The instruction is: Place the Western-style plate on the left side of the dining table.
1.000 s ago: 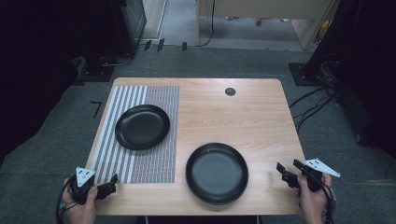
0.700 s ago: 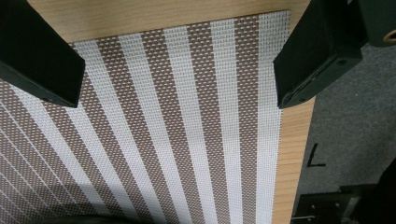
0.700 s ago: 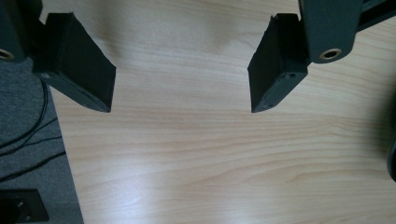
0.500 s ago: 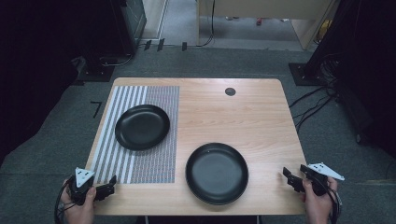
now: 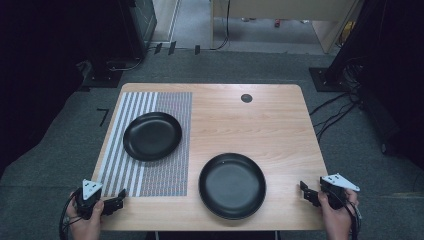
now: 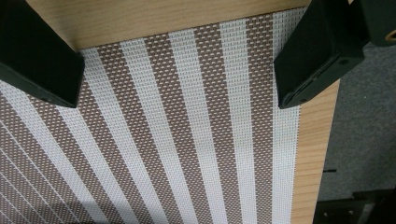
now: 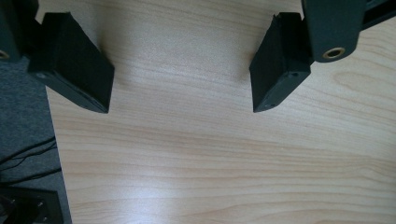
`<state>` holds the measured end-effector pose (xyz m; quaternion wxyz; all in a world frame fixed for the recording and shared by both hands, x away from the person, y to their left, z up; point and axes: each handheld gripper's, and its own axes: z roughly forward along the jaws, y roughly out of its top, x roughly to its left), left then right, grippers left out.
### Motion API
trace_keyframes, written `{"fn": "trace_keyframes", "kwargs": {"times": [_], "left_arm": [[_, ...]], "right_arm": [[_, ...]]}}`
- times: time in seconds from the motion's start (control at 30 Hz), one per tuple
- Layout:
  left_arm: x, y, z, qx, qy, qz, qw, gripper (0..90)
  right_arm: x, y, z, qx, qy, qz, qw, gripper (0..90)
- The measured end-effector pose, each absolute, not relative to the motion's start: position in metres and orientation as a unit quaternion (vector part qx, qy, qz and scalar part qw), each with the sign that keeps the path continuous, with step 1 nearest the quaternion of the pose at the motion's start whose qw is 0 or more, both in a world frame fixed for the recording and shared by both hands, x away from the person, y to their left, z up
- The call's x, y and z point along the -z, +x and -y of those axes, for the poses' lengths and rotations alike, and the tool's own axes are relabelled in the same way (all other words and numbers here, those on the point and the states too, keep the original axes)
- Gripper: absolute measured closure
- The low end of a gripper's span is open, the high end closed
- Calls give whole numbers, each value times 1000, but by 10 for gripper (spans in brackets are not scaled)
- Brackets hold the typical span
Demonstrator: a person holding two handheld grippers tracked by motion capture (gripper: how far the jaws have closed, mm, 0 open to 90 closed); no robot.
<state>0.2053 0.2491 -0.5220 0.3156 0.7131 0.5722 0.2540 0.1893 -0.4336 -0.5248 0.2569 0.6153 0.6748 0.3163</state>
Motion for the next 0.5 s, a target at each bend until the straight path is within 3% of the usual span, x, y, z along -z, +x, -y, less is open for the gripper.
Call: {"fn": "trace_keyframes", "kwargs": {"times": [0.5], "left_arm": [[524,205,-249,-257,711,-570,321,7]], "right_arm": [[525,190,432,-312,612,-679,257,198]]}}
